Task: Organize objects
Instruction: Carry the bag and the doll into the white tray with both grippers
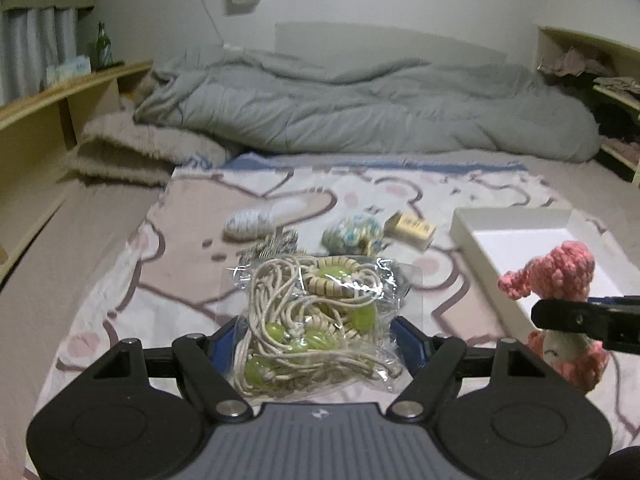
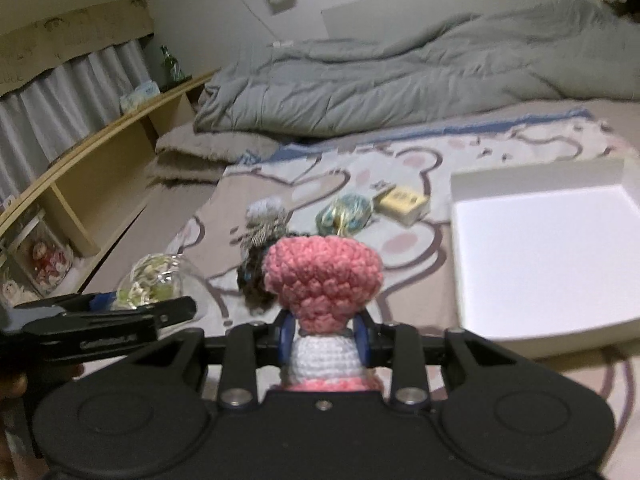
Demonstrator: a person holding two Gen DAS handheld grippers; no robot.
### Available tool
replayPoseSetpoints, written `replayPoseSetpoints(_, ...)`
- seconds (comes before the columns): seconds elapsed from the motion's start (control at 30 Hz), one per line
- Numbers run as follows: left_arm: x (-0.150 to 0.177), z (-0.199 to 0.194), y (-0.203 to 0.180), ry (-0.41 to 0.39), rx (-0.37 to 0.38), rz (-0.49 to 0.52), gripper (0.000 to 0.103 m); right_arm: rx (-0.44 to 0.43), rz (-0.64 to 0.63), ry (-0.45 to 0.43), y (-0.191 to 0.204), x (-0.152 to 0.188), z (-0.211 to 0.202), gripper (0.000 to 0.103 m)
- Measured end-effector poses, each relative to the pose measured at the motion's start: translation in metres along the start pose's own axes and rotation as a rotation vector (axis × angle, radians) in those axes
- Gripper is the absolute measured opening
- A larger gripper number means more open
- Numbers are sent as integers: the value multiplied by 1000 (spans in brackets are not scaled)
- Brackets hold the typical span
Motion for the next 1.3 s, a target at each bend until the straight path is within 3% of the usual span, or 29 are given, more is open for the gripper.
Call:
replayPoseSetpoints(0.33, -25, -6, -37, -28, 36, 19, 78, 19, -16, -49, -28, -33, -26, 32)
replayPoseSetpoints(0.67, -58, 27, -96, -35, 131, 15, 78, 115, -30, -85, -85, -64, -34, 32)
replayPoseSetpoints(1.03, -64, 99, -157, 64, 255, -54, 78, 224, -2, -49, -157, -74, -16, 32)
replayPoseSetpoints(1.3, -48, 150, -191, 156, 312, -112, 78, 283, 14, 22, -193, -69, 11, 32)
Point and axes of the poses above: each gripper's, at about its wrist camera, not at the fingertips, and z roughly the way its jaws point, y to its left, x to its underside, the point moved 4 cm from there along z, roughly the way its jaws point, and after that the axes turned 12 degrees about x, right-handed, at the moved point
